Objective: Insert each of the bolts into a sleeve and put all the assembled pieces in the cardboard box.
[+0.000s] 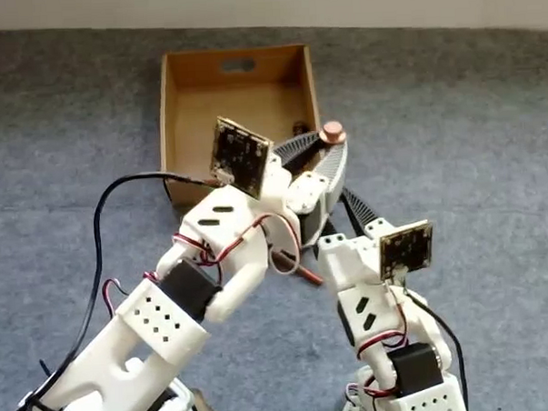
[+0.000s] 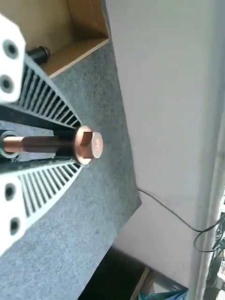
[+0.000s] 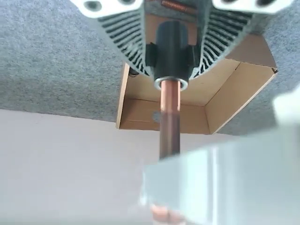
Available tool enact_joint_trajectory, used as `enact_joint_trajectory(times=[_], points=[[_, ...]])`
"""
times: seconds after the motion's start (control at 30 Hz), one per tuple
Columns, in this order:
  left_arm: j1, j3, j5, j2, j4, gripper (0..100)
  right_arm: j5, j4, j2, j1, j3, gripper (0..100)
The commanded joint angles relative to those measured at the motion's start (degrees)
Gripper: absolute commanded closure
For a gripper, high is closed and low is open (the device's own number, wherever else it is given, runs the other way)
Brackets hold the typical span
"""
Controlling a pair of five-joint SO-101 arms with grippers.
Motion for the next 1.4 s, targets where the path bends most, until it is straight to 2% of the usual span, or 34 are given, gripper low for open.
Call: enact_joint_trajectory(times=[0.0, 0.27, 0.37, 0.53, 0.6, 0.87, 1.07, 1.23, 1.37], points=[[1.98, -0.84, 0.18, -1.27, -0.18, 99, -0.53, -1.36, 0.04, -0.40, -0.31, 99.2], [1.89, -0.75, 0.09, -1.54, 0.18, 99, -0.53, -1.36, 0.04, -0.40, -0.13, 99.2], [1.89, -1.36, -0.09, -1.80, 4.75, 99, -0.53, -1.36, 0.04, -0.31, -0.13, 99.2], [1.45, -0.92, -10.29, -1.80, 6.24, 99, -0.53, -1.27, 0.04, -0.22, -0.04, 99.2], [1.36, -0.84, -11.96, -1.80, 6.77, 99, -0.53, -1.27, 0.04, 0.66, -0.04, 99.2], [1.36, -1.27, -12.13, -1.80, 15.38, 99, -0.88, -1.27, 0.04, 2.42, -0.13, 99.2], [1.36, -1.27, -12.13, -1.89, 15.12, 99, -0.88, -1.27, 0.04, 2.42, -0.13, 99.2], [-0.31, -0.75, -12.04, -4.44, 15.30, 89, -0.88, -1.27, 0.04, 2.42, -0.13, 99.2], [-3.21, -0.75, -12.04, -8.75, 15.30, 88, -0.88, -1.27, 0.04, 2.42, -0.13, 99.2]])
